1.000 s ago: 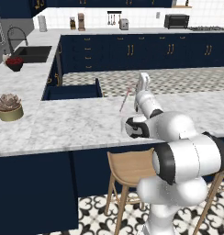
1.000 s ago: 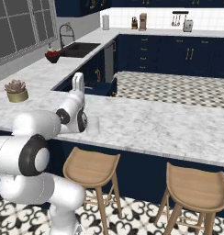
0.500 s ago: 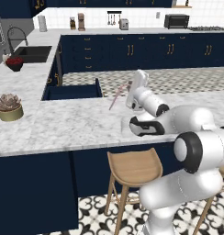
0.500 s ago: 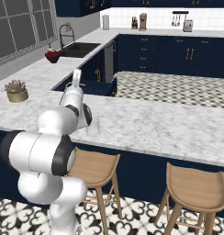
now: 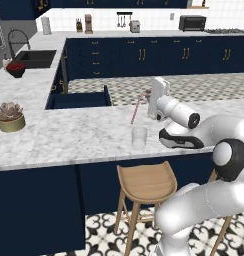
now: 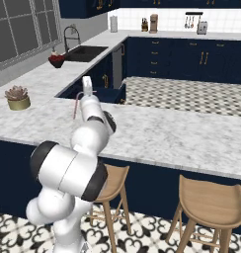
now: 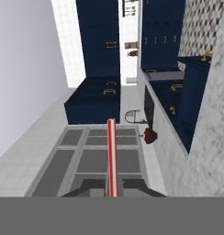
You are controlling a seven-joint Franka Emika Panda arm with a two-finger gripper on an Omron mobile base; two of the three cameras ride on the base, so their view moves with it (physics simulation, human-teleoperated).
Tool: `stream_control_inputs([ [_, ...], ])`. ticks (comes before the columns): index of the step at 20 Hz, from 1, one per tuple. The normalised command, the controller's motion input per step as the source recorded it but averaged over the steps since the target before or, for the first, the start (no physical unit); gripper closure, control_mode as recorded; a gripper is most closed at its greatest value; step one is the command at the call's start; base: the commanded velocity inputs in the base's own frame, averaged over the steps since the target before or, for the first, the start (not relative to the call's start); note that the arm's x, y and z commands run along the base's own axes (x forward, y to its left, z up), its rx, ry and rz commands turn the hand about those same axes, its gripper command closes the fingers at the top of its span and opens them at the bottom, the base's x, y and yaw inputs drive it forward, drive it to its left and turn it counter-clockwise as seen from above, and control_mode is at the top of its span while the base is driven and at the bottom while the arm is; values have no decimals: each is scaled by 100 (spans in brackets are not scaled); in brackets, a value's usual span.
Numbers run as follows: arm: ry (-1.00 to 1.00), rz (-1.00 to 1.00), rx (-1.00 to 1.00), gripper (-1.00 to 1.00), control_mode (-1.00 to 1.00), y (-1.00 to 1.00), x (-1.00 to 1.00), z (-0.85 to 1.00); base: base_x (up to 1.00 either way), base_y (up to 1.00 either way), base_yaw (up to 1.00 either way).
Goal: Take a straw from the drawer in front and place it inside the glass cup on the dining counter.
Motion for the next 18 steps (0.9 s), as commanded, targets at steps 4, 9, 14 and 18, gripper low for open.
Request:
stream_control_inputs([
  [4, -7, 26, 2, 100, -100, -44, -6, 5, 0, 0, 0],
  [9, -3, 18, 5, 100, -100, -71, 0, 0, 0, 0, 0],
  [14, -3, 13, 3, 100, -100, -63, 5, 2, 0, 0, 0],
  [18, 0, 11, 5, 100, -100, -39, 19, 0, 0, 0, 0],
])
